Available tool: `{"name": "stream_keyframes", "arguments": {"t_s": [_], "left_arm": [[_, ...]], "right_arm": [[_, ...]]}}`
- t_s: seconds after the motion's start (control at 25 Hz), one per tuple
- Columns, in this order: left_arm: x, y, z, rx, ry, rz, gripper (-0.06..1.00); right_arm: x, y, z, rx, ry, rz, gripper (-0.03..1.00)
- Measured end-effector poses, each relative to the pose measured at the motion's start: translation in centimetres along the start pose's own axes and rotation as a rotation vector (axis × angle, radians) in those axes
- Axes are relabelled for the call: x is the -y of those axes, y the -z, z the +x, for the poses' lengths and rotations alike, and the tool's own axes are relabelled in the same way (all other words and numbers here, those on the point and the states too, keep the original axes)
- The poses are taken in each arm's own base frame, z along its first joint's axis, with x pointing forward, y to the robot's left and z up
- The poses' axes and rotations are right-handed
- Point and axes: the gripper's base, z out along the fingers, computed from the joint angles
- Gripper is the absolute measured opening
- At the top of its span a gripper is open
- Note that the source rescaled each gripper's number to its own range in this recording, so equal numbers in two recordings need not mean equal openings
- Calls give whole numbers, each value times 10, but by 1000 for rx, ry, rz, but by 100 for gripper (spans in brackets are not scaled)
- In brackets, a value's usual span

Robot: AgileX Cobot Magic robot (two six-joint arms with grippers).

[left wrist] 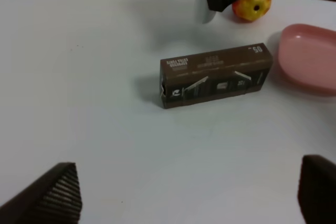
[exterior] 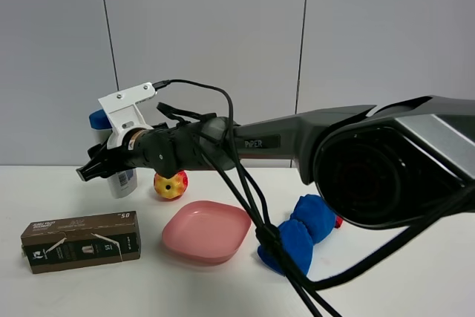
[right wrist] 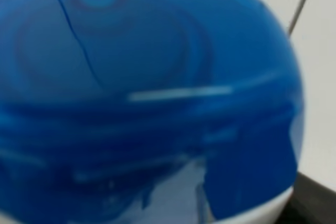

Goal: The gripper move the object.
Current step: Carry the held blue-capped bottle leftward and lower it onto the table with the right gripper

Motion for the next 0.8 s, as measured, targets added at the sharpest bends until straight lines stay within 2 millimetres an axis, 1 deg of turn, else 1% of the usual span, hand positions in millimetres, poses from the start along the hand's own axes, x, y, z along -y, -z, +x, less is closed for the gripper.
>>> {"name": "stream_keyframes", "arguments": {"t_s": [0.16,0.36,0.48,0.8], "left_arm": [[0,0,0,0,0,0,100],[0,0,0,0,0,0,100],[0,0,0,0,0,0,100],[0,0,0,0,0,0,100]], "right_arm": [[2,0,2,-3,21,3,0],[-2,-3,13,-25,-7,0,0],[-2,-4,17,-31,-21,0,0],[-2,-4,17,-30,-21,0,0]]}}
